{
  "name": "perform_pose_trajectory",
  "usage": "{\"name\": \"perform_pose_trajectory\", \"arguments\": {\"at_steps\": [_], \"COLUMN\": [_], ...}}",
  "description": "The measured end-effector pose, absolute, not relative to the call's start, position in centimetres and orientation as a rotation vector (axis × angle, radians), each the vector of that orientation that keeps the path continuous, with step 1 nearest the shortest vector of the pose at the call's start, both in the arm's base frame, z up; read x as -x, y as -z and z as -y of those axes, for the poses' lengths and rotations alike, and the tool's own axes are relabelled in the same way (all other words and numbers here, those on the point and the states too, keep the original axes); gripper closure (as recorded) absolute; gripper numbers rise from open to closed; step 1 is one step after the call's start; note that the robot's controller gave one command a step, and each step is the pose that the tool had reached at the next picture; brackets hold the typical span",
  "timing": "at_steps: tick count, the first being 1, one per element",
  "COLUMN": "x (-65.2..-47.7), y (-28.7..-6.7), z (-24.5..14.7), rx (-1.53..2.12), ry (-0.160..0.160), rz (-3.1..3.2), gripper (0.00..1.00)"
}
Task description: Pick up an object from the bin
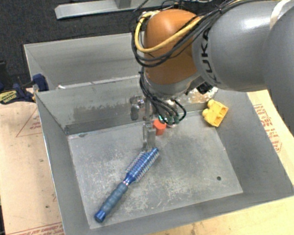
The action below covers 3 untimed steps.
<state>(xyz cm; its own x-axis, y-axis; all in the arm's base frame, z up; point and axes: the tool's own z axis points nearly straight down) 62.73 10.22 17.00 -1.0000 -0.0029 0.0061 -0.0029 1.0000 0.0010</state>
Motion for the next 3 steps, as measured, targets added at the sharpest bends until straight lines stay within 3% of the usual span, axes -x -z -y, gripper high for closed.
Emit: {"name": "perform_pose_trajectory", "arguments": {"at_steps": [1, 2, 3], "x": [-57.5, -57.7, -53.0], "y": [-7.1, -7.3, -19.4], "z": [-9.5, -9.5, -11.6], "rx": [-0.429, -0.427, -0.575], "ry": [0.002, 0.001, 0.002], "rz": [3.107, 3.112, 3.096], "gripper": [0.0, 1.0, 1.0]}}
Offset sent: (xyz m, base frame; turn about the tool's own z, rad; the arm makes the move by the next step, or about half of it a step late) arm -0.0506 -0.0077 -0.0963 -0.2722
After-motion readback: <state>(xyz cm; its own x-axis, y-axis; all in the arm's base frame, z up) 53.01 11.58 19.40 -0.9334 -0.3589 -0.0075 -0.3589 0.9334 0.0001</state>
